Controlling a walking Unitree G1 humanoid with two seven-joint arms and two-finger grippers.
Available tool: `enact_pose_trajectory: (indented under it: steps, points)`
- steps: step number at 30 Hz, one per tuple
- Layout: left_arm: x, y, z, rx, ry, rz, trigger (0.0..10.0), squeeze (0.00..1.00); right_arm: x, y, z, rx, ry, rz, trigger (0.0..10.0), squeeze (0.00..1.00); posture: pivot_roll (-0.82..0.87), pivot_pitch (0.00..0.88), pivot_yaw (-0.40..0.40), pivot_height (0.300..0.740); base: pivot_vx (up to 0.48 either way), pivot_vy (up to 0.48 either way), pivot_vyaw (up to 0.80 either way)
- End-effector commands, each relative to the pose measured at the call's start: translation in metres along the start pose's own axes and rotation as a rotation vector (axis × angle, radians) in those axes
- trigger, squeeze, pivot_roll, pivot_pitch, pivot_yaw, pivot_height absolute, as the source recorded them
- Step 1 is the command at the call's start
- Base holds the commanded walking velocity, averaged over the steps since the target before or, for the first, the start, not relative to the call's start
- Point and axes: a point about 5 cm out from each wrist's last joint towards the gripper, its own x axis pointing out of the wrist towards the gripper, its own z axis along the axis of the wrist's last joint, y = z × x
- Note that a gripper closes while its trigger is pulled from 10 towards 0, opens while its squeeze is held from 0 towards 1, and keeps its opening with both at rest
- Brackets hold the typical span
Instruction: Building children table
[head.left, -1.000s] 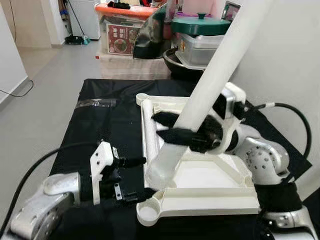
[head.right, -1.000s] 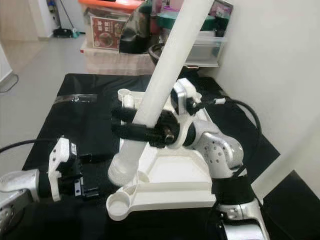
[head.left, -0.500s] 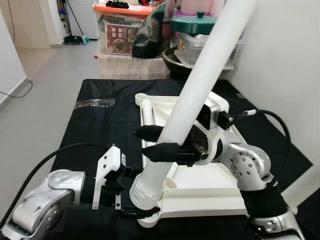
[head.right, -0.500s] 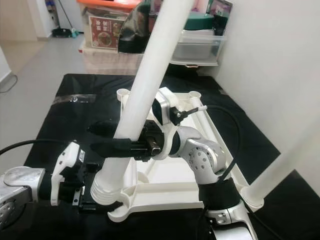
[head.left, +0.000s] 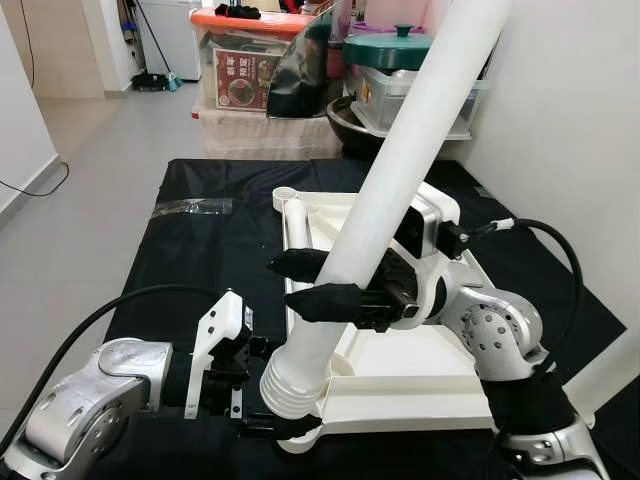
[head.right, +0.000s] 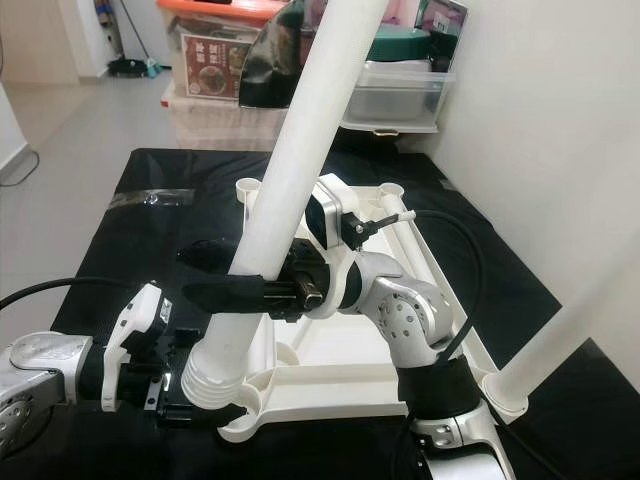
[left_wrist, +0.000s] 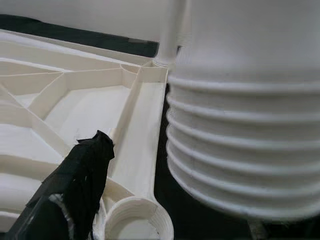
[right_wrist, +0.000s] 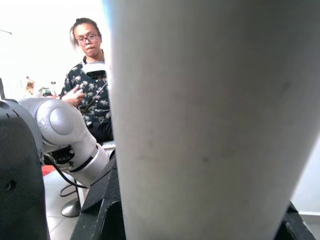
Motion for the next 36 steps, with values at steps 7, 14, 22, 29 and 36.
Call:
enact_pose_trajectory:
  steps: [7,14,22,29,36]
  points:
    - [0.006,-0.008,0.009,0.067,-0.019,-0.086,10.0,0.0,-0.013,-0.017,0.016,0.102,-0.201,-0.133,0.0,0.0,0.08,0.0,-0.078,0.74,0.0,0.0,0.0]
    - [0.005,-0.007,0.006,0.059,-0.014,-0.068,10.0,0.0,-0.017,-0.011,0.014,0.138,-0.2,-0.125,0.0,0.0,0.08,0.0,-0.077,0.74,0.0,0.0,0.0]
    - [0.002,-0.003,0.009,0.062,-0.022,-0.049,10.0,0.0,-0.016,-0.007,-0.004,0.134,-0.112,-0.126,0.0,0.0,0.08,0.0,-0.074,0.74,0.0,0.0,0.0]
    - [0.004,-0.005,0.014,0.054,-0.04,-0.074,10.0,0.0,-0.014,-0.01,-0.022,0.123,-0.029,-0.173,0.0,0.0,0.08,0.0,-0.075,0.74,0.0,0.0,0.0]
    - [0.004,-0.003,0.012,0.049,-0.042,-0.058,10.0,0.0,-0.012,-0.009,-0.028,0.107,0.0,-0.179,0.0,0.0,0.08,0.0,-0.071,0.74,0.0,0.0,0.0]
